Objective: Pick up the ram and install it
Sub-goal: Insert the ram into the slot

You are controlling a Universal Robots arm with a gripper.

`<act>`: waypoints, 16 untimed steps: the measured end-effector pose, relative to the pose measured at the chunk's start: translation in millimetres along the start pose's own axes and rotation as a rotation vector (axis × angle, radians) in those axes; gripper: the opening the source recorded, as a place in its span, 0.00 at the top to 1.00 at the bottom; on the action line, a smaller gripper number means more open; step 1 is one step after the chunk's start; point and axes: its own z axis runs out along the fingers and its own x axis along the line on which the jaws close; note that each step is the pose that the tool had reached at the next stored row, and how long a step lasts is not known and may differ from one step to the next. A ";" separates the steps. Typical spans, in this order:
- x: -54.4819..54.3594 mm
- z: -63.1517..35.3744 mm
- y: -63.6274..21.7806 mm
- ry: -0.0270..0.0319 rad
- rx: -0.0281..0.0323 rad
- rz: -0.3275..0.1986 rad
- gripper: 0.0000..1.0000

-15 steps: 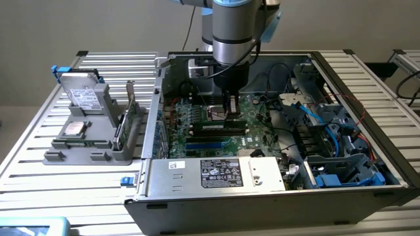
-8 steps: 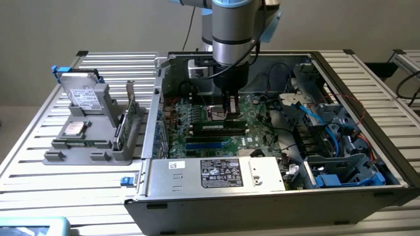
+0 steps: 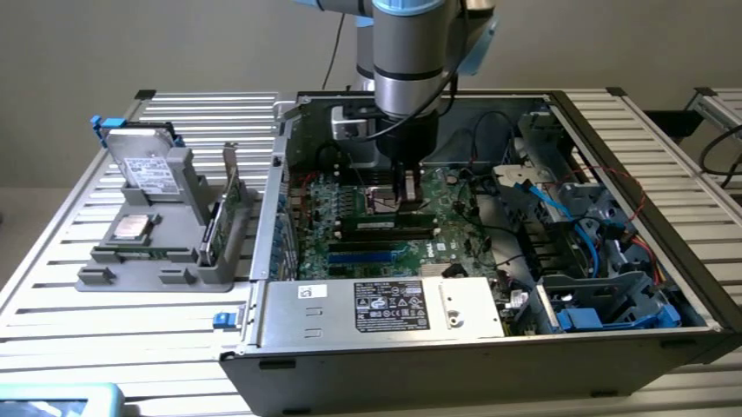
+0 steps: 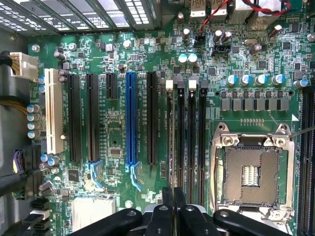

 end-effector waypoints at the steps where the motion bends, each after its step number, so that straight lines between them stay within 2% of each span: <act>1: 0.0 0.4 0.2 0.0001 0.0001 0.000 0.88; 16: 1.1 1.9 1.0 0.0001 0.0015 0.001 0.88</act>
